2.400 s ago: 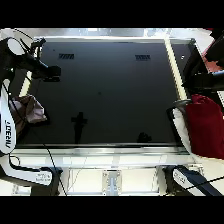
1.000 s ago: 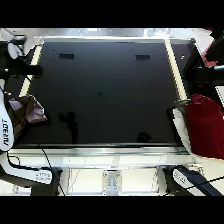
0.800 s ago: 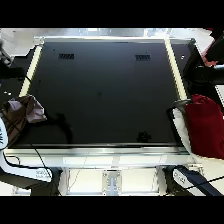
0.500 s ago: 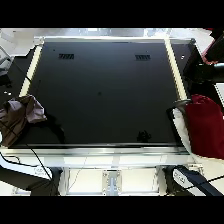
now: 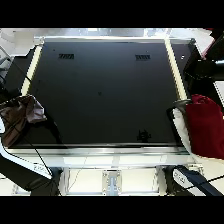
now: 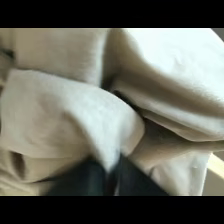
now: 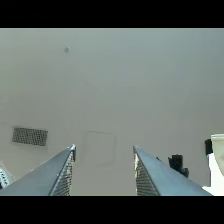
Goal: Fold the shirts.
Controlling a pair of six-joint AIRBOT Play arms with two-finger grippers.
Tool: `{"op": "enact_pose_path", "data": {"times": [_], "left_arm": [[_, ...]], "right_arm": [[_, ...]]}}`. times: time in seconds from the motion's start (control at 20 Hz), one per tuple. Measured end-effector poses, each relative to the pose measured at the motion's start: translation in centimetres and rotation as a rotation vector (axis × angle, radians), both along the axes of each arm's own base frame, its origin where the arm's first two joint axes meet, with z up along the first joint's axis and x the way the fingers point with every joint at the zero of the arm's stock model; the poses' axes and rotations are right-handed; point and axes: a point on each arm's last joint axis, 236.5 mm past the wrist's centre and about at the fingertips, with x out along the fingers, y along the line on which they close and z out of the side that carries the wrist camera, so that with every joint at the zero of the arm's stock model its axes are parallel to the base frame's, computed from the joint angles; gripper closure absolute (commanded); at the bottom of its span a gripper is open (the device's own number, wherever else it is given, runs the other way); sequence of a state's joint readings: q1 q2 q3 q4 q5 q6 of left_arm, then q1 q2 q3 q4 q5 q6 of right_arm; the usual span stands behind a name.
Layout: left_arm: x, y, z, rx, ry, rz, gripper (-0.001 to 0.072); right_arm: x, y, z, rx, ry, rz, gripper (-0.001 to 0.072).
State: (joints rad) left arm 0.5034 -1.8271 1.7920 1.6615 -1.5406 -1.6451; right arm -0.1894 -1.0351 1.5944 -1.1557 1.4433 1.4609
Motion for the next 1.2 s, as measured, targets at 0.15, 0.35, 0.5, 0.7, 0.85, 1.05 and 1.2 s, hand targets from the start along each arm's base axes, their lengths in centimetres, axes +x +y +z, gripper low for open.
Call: {"op": "enact_pose_path", "data": {"times": [0.15, 0.35, 0.5, 0.7, 0.85, 1.05, 1.2], "left_arm": [[0.4, -1.5, -0.7, -0.068, -0.006, -0.003, 0.0691], [2.8, -6.5, 0.8, -0.266, -0.123, -0.038, 0.0693], [6.3, -14.2, 5.2, -0.498, -0.308, -0.149, 0.0693], [8.1, -27.4, 12.7, -0.708, -0.478, -0.430, 0.0693], [6.6, -38.3, 15.6, -0.796, -0.506, -0.664, 0.0692], [0.2, -51.5, 13.9, -0.820, -0.376, -1.007, 0.0691], [-5.9, -58.7, 9.7, -0.773, -0.223, -1.236, 0.0186]], "right_arm": [[0.0, 0.0, 0.0, 0.010, 0.002, -0.010, 0.0315], [0.1, 0.0, 0.0, 0.013, 0.002, -0.014, 0.0315], [0.1, 0.0, 0.1, 0.014, -0.001, -0.017, 0.0326], [0.9, -0.3, 1.3, 0.015, -0.060, -0.035, 0.0348], [1.8, -0.5, 2.4, 0.020, -0.121, -0.055, 0.0348], [2.4, -0.7, 3.0, 0.022, -0.154, -0.066, 0.0348], [2.5, -0.8, 3.1, 0.018, -0.163, -0.069, 0.0348]]}}
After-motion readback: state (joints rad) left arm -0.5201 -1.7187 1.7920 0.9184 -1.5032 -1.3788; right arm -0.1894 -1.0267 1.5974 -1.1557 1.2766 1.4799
